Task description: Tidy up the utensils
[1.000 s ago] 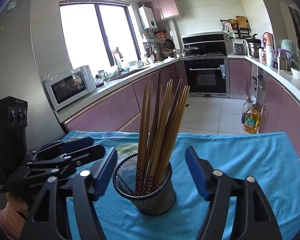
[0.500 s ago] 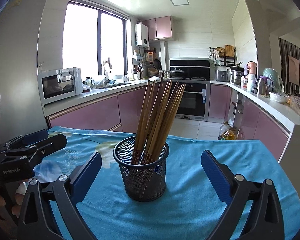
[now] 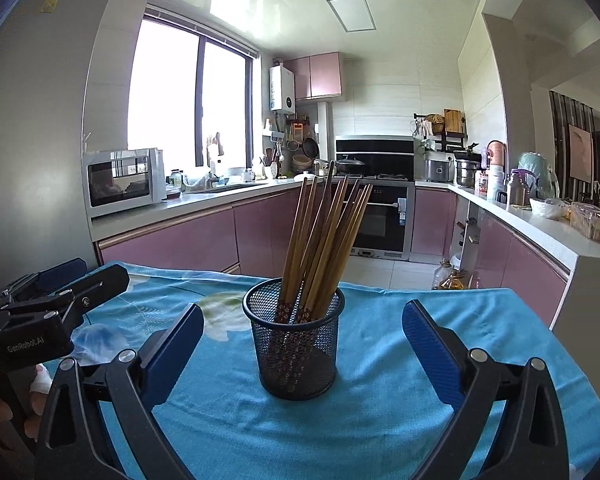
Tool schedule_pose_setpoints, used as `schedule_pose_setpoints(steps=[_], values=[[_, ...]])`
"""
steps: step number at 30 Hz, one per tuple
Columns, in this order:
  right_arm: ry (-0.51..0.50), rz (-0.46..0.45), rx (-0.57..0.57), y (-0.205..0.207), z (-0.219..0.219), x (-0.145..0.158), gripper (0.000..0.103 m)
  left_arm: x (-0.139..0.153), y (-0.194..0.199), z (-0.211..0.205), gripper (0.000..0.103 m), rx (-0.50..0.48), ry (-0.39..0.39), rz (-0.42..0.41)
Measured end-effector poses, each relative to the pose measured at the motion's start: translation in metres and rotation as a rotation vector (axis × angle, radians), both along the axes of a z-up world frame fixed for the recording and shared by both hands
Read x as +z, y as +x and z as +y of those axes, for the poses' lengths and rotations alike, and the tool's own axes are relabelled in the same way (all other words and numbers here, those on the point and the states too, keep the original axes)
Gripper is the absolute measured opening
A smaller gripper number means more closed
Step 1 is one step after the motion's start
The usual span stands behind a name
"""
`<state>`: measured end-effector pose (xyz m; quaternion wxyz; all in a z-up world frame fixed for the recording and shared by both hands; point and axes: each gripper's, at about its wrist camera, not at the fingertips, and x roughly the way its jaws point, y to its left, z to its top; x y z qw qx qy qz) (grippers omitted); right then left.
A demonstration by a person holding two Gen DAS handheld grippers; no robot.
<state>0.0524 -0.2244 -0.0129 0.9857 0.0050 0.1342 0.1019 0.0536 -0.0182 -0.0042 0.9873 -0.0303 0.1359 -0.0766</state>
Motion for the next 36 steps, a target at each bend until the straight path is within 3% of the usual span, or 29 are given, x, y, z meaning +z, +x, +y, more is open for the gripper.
schedule_pose_setpoints(steps=[36], values=[[0.011,-0.050,-0.006,-0.022,-0.001,0.004,0.096,0.010,-0.033,-0.006,0.097,0.029,0.033,-0.087]])
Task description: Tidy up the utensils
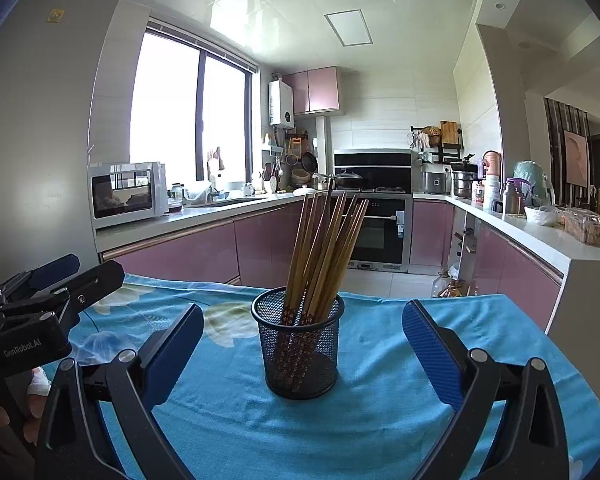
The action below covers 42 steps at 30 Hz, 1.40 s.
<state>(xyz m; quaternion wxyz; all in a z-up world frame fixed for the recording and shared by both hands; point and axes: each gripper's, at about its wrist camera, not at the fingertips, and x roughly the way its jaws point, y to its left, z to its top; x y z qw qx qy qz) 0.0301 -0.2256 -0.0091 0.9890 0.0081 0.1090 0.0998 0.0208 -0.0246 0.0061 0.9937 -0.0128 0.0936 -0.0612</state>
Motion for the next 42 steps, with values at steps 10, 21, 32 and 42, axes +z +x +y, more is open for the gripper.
schedule_pose_setpoints(steps=[10,21,32,42], values=[[0.005,0.001,-0.003,0.0009,-0.0025,0.0008,0.096,0.0002,-0.0004,-0.0014,0.097,0.005,-0.001,0.000],[0.006,0.001,-0.003,0.0014,-0.0030,0.0005,0.096,0.0007,-0.0014,-0.0023,0.097,0.004,0.002,-0.003],[0.006,0.002,-0.003,0.0019,-0.0031,-0.0001,0.096,0.0004,-0.0015,-0.0023,0.097,0.006,0.003,-0.002],[0.005,0.002,-0.004,0.0021,-0.0029,0.0001,0.096,-0.0011,-0.0017,-0.0023,0.097,0.006,0.002,0.002]])
